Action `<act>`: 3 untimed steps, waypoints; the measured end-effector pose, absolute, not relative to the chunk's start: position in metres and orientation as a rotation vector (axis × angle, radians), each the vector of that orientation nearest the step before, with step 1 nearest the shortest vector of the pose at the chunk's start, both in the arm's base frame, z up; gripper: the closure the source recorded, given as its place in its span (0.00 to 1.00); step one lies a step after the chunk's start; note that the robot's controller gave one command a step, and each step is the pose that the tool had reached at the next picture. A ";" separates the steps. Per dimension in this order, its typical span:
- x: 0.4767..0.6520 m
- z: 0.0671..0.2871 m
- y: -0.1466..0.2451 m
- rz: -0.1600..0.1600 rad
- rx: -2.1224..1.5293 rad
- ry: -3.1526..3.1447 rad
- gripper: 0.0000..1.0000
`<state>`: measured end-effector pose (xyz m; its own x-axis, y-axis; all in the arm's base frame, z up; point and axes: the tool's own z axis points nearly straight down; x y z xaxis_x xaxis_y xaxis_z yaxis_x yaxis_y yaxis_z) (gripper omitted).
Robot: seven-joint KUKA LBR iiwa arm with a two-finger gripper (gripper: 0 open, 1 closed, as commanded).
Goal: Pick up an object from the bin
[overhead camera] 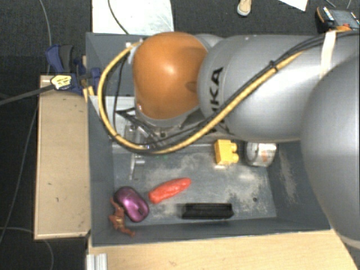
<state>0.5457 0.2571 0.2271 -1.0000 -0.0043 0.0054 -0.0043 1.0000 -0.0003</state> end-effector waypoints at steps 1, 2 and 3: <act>0.548 0.232 0.255 -0.003 -0.004 -3.144 0.00; 0.502 0.090 0.188 -0.006 0.082 -3.145 0.00; 0.484 0.165 0.259 -0.018 0.234 -3.154 0.00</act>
Offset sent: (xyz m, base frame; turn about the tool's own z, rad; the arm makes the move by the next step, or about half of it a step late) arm -0.0512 -0.0788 -0.1571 -0.0544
